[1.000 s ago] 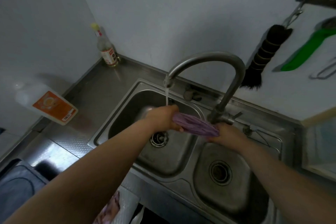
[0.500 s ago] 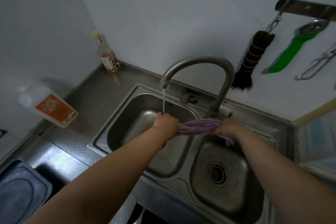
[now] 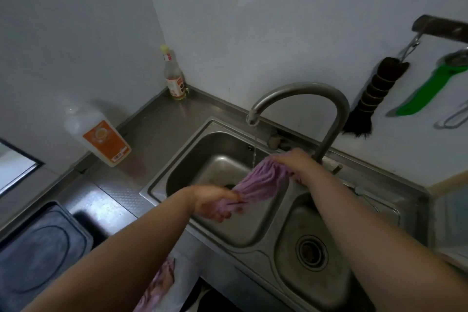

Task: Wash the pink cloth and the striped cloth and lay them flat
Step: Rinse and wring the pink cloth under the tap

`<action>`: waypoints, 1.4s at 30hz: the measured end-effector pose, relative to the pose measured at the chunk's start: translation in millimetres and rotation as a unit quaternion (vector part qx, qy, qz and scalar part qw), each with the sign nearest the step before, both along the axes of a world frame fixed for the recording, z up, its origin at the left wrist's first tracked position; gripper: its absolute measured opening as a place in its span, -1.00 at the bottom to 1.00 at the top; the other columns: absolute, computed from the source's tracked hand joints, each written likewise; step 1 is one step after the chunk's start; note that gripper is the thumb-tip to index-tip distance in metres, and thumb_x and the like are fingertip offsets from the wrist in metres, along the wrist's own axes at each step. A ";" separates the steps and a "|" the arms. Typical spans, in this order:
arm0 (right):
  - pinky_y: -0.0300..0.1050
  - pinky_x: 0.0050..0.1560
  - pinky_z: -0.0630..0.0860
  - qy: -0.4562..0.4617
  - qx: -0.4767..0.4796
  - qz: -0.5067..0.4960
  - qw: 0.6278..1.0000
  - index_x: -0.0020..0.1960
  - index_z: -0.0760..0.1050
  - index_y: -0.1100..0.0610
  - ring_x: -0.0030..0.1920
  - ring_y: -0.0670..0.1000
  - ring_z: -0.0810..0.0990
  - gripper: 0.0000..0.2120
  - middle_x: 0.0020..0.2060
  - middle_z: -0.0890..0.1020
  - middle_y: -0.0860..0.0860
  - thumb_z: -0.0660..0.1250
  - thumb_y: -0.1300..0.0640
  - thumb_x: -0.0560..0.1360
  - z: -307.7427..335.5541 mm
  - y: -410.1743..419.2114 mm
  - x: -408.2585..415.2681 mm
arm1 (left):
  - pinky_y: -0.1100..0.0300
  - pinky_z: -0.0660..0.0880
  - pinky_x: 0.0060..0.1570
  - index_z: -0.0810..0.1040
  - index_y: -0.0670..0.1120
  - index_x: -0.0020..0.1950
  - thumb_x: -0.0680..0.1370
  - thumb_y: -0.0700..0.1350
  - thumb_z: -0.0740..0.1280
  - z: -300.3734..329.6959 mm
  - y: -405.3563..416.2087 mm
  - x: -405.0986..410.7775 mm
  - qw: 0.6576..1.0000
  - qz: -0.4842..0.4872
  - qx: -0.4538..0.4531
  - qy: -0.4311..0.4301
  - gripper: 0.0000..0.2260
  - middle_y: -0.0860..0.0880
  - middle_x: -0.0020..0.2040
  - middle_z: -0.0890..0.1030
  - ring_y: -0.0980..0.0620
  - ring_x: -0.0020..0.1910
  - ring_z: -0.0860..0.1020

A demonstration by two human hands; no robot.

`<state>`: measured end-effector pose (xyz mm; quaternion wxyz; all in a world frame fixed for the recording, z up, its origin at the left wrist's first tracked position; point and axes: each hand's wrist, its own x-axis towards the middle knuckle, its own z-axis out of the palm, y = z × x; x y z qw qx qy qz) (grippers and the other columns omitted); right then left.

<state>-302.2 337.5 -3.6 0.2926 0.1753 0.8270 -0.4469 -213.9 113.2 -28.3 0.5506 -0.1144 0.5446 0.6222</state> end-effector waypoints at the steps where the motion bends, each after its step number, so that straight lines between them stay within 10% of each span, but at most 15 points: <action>1: -0.16 -0.23 0.54 0.051 -0.021 -0.004 0.998 0.07 0.50 0.15 -0.18 0.05 0.61 -0.68 -0.09 0.63 0.13 0.45 0.03 0.40 1.0 -17.3 4.2 | 0.35 0.35 -0.37 0.52 -0.05 0.18 0.56 0.19 0.20 -5.0 5.3 4.8 0.996 0.057 0.067 -0.020 -0.63 -0.01 -0.07 0.54 0.15 -0.34 0.43; 6: -0.37 -0.21 0.38 0.232 -0.022 0.194 0.953 0.23 0.45 0.08 -0.02 -0.06 0.55 -0.69 0.07 0.59 0.04 0.35 0.12 0.50 28.9 -72.7 71.1 | 0.17 0.38 -0.05 0.48 -0.03 0.24 0.30 0.56 0.11 0.1 31.0 9.7 0.923 0.307 0.227 -0.052 -0.20 -0.09 0.06 0.56 0.00 -0.03 0.49; 10: -0.45 -0.15 0.44 0.266 -0.073 0.314 0.908 0.45 0.15 -0.09 -0.04 -0.19 0.52 -0.39 0.08 0.50 -0.16 0.31 0.23 0.51 32.1 -69.2 106.6 | 0.04 0.50 0.00 0.62 -0.17 -0.08 0.56 0.24 0.17 21.4 24.8 13.8 0.876 0.426 0.223 -0.047 -0.50 -0.15 -0.16 0.62 -0.08 -0.16 0.61; 14: -0.01 0.20 0.52 0.360 -0.064 0.205 0.908 0.40 0.22 -0.05 0.23 -0.11 0.50 -0.41 0.25 0.49 -0.01 0.29 0.33 0.47 24.7 -35.2 97.5 | -0.04 0.52 0.04 0.53 -0.15 -0.04 0.45 -0.25 0.37 23.5 -6.1 12.0 0.930 0.349 0.115 0.019 -0.88 -0.09 -0.30 0.60 0.00 -0.30 0.60; 17: 0.22 0.46 0.06 0.492 0.223 0.413 0.733 0.54 -0.17 -0.11 0.53 0.12 -0.05 -0.13 0.54 0.00 0.03 0.30 -0.14 0.43 12.0 -18.3 78.9 | -0.08 0.58 -0.05 0.49 -0.20 0.12 0.35 -0.26 0.45 34.1 -19.9 7.5 0.982 0.161 0.072 0.064 -0.64 -0.17 -0.12 0.60 -0.06 -0.19 0.60; 21: 0.21 0.23 0.45 0.580 0.195 0.493 0.618 0.56 -0.16 -0.04 0.39 0.25 0.35 -0.08 0.50 0.19 0.12 0.34 -0.14 0.41 17.3 -37.2 61.1 | -0.13 0.56 0.09 0.42 -0.24 0.35 0.45 -0.19 0.41 60.6 0.4 -8.2 0.973 -0.088 -0.136 0.166 -0.52 -0.32 0.22 0.54 -0.27 0.08 0.58; 24: 0.02 -0.15 0.53 0.470 0.239 0.491 0.693 0.54 -0.17 -0.03 0.04 0.15 0.59 -0.09 0.16 0.56 0.11 0.39 0.08 0.44 31.8 -44.2 56.0 | -0.04 0.60 0.05 0.44 -0.20 0.28 0.35 0.02 0.49 59.7 13.1 -20.1 0.885 -0.233 -0.294 0.275 -0.41 -0.28 0.04 0.63 -0.27 -0.01 0.62; 27: -0.09 -0.11 0.47 0.254 0.292 0.441 0.810 0.29 0.39 0.16 0.02 0.13 0.61 -0.55 0.02 0.63 0.11 0.32 0.03 0.45 45.8 -59.1 61.5 | 0.06 0.59 -0.04 0.10 -0.07 0.46 0.43 0.02 0.41 52.6 16.7 -15.0 0.711 -0.260 -0.486 0.437 -0.28 -0.13 -0.01 0.66 -0.14 -0.06 0.64; 29: -0.19 -0.35 0.39 0.110 0.161 0.373 0.907 -0.19 0.54 0.18 -0.35 0.04 0.57 -0.88 -0.37 0.61 0.07 0.31 0.12 0.40 51.9 -66.9 60.0 | 0.06 0.53 -0.13 -0.04 0.00 0.54 0.53 -0.07 0.31 56.9 16.7 -12.4 0.597 -0.254 -0.514 0.561 -0.30 -0.08 0.01 0.62 -0.13 -0.02 0.62; 31: -0.29 -0.53 0.16 -0.009 -0.025 0.273 0.962 -0.22 0.55 0.27 -0.60 -0.05 0.29 -0.86 -0.59 0.41 0.00 0.28 0.20 0.39 56.3 -68.3 53.4 | 0.03 0.49 -0.19 0.02 0.01 0.54 0.58 -0.08 0.24 67.5 9.8 -19.6 0.496 -0.254 -0.505 0.659 -0.40 -0.06 0.02 0.60 -0.13 -0.01 0.60; 33: -0.33 -0.59 0.03 -0.103 -0.164 0.216 0.957 -0.04 0.50 0.24 -0.63 -0.12 0.16 -0.86 -0.58 0.32 -0.04 0.27 0.18 0.46 64.5 -66.2 47.2 | 0.07 0.46 -0.29 0.20 0.00 0.48 0.60 -0.03 0.20 76.3 -1.2 -35.9 0.427 -0.246 -0.476 0.728 -0.54 -0.07 -0.01 0.60 -0.13 -0.07 0.61; 37: -0.36 -0.65 -0.04 -0.238 -0.370 0.171 0.882 -0.38 0.34 0.06 -0.68 -0.17 0.12 -0.72 -0.63 0.26 -0.09 0.26 0.08 0.49 68.3 -61.6 41.8 | 0.17 0.46 -0.52 0.54 -0.04 0.10 0.54 -0.01 0.15 85.4 -12.3 -63.6 0.325 -0.244 -0.345 0.846 -0.75 -0.06 -0.28 0.56 -0.10 -0.41 0.54; 42: -0.33 -0.63 0.09 -0.331 -0.625 0.153 0.690 -0.41 0.41 0.08 -0.65 -0.12 0.13 -0.74 -0.61 0.22 -0.08 0.32 0.17 0.44 54.1 -64.9 48.3 | 0.16 0.42 -0.55 0.62 -0.06 -0.08 0.54 -0.06 0.25 100.0 -6.6 -81.2 0.252 -0.213 -0.271 0.904 -0.83 -0.04 -0.27 0.55 -0.04 -0.43 0.48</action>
